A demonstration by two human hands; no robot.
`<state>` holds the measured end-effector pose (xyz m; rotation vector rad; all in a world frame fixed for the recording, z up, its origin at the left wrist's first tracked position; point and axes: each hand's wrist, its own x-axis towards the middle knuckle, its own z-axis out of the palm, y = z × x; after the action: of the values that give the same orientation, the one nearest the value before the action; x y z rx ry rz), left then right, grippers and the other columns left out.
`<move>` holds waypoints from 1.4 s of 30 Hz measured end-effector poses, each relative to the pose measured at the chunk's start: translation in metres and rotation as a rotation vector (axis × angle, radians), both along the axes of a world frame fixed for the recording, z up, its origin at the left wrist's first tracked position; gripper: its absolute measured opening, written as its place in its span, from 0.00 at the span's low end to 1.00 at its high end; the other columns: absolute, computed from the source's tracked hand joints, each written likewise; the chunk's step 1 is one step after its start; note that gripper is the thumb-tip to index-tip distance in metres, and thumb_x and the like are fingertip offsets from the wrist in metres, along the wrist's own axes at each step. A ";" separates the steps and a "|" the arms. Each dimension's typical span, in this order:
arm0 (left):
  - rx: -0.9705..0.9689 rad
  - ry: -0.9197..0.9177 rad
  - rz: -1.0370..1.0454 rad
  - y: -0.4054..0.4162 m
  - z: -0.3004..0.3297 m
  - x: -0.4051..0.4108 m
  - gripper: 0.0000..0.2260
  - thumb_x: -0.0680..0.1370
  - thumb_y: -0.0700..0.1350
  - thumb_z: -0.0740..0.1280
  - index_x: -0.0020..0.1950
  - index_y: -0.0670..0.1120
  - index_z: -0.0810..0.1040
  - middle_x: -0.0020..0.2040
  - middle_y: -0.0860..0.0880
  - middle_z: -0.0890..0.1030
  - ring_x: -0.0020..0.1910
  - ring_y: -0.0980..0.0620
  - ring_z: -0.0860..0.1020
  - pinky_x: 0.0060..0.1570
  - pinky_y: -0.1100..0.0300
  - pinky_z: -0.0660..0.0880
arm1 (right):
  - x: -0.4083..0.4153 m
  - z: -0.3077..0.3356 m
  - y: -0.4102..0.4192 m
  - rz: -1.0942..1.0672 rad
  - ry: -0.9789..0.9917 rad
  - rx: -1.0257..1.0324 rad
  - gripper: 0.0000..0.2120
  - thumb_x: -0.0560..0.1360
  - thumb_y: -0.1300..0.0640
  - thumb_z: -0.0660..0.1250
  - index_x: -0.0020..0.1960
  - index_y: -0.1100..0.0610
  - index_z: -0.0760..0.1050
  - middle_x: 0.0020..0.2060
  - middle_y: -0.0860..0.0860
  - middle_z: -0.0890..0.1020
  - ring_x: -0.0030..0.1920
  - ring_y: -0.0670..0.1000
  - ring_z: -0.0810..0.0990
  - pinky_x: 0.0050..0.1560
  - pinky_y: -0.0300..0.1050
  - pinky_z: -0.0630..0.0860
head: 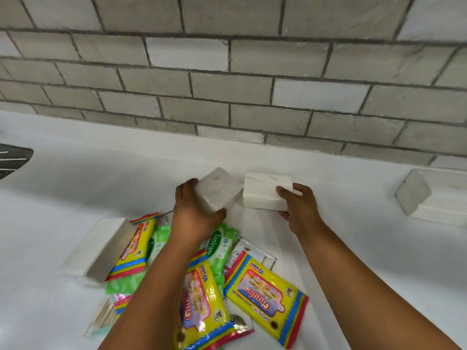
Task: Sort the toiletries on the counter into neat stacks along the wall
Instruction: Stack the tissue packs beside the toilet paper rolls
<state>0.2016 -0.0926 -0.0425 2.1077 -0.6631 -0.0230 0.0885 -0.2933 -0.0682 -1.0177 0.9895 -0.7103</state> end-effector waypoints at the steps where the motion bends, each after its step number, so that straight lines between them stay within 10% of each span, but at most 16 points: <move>1: -0.030 0.019 -0.026 -0.006 0.002 -0.007 0.39 0.63 0.44 0.80 0.70 0.45 0.66 0.65 0.47 0.67 0.61 0.47 0.72 0.58 0.60 0.69 | -0.012 0.004 -0.005 -0.013 -0.021 0.009 0.20 0.72 0.60 0.73 0.62 0.55 0.72 0.59 0.54 0.78 0.56 0.56 0.78 0.48 0.52 0.79; 12: -0.320 0.304 -0.131 -0.106 0.015 -0.114 0.36 0.54 0.57 0.78 0.58 0.55 0.67 0.63 0.49 0.73 0.55 0.51 0.79 0.53 0.51 0.79 | -0.170 0.065 -0.084 -0.126 -0.057 -0.109 0.20 0.73 0.59 0.73 0.61 0.54 0.70 0.51 0.49 0.78 0.50 0.51 0.78 0.53 0.52 0.77; 21: -0.465 0.430 -0.274 -0.169 0.018 -0.194 0.31 0.65 0.44 0.80 0.62 0.54 0.68 0.64 0.52 0.73 0.58 0.58 0.77 0.47 0.61 0.75 | -0.272 0.101 -0.184 -0.257 0.048 -0.283 0.17 0.71 0.55 0.75 0.56 0.53 0.72 0.47 0.49 0.79 0.47 0.50 0.80 0.53 0.52 0.80; 42: -0.099 0.668 -0.806 -0.272 -0.034 -0.289 0.33 0.66 0.40 0.80 0.66 0.59 0.71 0.61 0.48 0.78 0.57 0.52 0.80 0.55 0.54 0.80 | -0.298 0.066 -0.264 -0.269 0.320 -0.426 0.21 0.71 0.42 0.71 0.58 0.52 0.71 0.46 0.51 0.80 0.47 0.54 0.79 0.51 0.53 0.79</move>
<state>-0.0872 -0.3651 -0.0765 1.4679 -1.0034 -1.0594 -0.2097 -0.5577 -0.0018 -1.4160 1.3006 -1.0303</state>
